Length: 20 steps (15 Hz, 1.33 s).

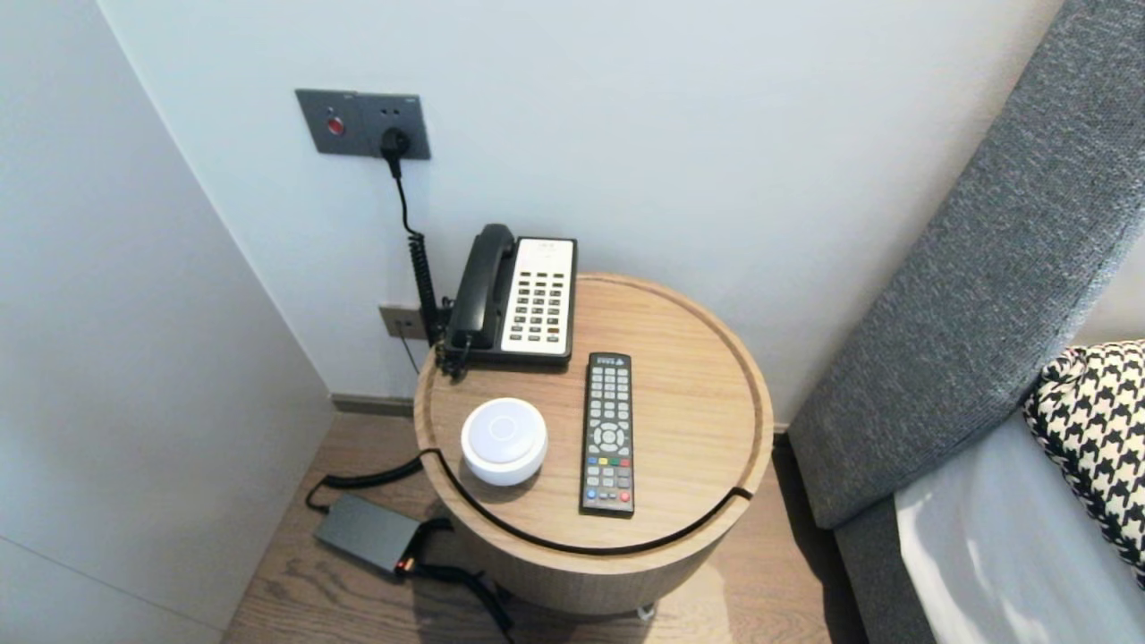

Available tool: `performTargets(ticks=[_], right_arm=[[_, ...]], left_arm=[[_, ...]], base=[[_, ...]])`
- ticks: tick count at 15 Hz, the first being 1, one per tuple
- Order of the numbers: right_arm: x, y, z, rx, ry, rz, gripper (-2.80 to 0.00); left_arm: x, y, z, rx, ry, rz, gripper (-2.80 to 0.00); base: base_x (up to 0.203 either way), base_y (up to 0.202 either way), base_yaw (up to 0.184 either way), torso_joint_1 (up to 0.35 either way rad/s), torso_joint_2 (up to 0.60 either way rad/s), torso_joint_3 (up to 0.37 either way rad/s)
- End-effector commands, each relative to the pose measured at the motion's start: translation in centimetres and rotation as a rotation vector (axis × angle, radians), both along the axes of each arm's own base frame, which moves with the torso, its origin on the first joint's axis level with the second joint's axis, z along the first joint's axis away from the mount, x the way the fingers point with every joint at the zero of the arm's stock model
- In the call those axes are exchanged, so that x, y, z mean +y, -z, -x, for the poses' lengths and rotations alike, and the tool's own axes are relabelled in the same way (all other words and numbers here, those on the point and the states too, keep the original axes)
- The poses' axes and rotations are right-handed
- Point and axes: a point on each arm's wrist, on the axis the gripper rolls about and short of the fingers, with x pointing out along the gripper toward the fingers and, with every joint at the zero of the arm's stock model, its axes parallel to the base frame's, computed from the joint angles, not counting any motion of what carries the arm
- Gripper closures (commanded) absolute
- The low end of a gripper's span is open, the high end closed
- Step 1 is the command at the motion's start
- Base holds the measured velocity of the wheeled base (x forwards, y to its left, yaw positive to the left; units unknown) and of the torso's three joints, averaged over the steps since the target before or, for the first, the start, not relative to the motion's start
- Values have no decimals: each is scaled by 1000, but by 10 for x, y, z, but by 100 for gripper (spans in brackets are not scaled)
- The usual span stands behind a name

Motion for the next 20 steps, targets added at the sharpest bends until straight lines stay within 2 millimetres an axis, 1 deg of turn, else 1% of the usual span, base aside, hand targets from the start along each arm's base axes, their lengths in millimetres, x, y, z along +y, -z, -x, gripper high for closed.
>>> performTargets(ticks=[1,4,6,8,12,20], right_arm=[[0,7,-2,25,-1,0,0],[0,7,-2,25,-1,0,0],[0,7,-2,25,-1,0,0],[0,7,-2,25,-2,0,0],[0,7,-2,25,-1,0,0],[0,7,-2,25,-1,0,0]], left_arm=[[0,1,3,-34,-5,1,0],[0,1,2,-109,4,3,0],[-1,6,-1,-180,21,3,0],[-1,6,2,-205,31,2,0],[-1,9,15,-368,47,-10,0],[-1,9,15,-373,47,-4,0]], base=[[0,0,0,0,0,0],[0,0,0,0,0,0],[0,0,0,0,0,0],[0,0,0,0,0,0],[0,0,0,0,0,0],[0,0,0,0,0,0]])
